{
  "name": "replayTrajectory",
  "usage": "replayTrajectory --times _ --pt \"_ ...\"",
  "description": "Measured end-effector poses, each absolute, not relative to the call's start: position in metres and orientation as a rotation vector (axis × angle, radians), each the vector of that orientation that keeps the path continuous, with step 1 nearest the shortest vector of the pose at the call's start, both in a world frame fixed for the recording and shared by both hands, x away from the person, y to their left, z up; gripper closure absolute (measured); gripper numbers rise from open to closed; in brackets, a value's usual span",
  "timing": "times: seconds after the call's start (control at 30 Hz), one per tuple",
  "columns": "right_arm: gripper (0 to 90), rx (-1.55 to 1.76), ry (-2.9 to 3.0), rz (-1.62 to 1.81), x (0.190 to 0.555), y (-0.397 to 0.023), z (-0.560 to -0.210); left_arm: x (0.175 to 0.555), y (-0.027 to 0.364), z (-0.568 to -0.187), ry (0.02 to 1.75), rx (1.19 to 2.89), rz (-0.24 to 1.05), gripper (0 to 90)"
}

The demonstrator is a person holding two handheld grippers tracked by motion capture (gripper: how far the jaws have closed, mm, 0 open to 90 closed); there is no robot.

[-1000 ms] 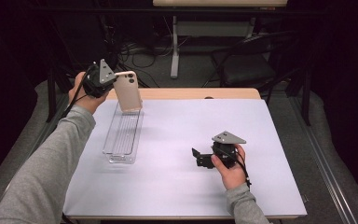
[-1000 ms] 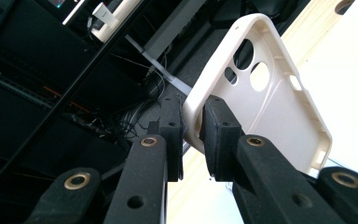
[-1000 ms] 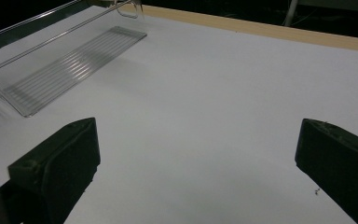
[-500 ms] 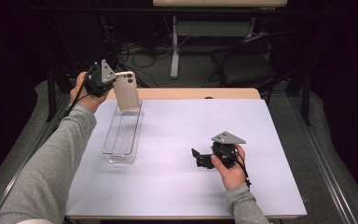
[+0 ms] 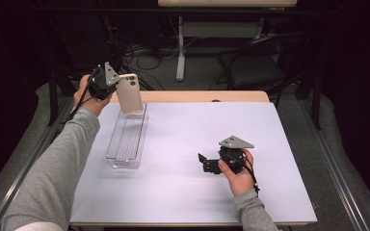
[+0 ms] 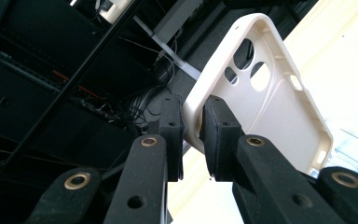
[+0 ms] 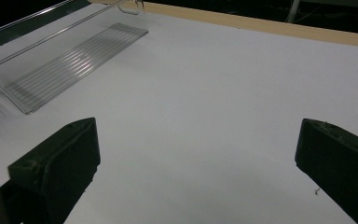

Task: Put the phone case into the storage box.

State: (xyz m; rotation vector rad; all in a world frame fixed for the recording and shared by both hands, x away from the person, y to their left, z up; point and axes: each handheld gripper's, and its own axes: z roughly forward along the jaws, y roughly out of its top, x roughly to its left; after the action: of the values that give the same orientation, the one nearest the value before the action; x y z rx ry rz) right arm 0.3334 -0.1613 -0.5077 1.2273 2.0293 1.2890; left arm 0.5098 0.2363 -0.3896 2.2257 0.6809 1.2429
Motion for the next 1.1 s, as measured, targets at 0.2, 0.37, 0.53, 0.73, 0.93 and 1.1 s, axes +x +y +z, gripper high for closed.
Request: replayTrajectory --times 0.2,0.37,0.53,0.73,0.93,1.1 --pt "0.0 1.229 2.030 1.289 0.333 -0.162 -0.508 0.512 0.236 -0.394 0.685 2.222 1.259 79.1" --pt "0.0 1.227 2.029 1.291 0.333 -0.162 -0.508 0.512 0.235 -0.401 0.692 2.224 1.270 79.1" --pt "0.0 1.226 2.033 1.288 0.333 -0.161 -0.508 0.512 0.234 -0.407 0.685 2.220 1.284 79.1" --pt "0.0 1.230 2.035 1.289 0.333 -0.161 -0.509 0.513 0.231 -0.417 0.692 2.218 1.290 79.1" --pt "0.0 1.231 2.033 1.289 0.333 -0.162 -0.508 0.516 0.226 -0.424 0.695 2.224 1.298 79.2" --pt "0.0 1.232 2.031 1.291 0.333 -0.162 -0.508 0.518 0.221 -0.428 0.690 2.229 1.303 79.2"
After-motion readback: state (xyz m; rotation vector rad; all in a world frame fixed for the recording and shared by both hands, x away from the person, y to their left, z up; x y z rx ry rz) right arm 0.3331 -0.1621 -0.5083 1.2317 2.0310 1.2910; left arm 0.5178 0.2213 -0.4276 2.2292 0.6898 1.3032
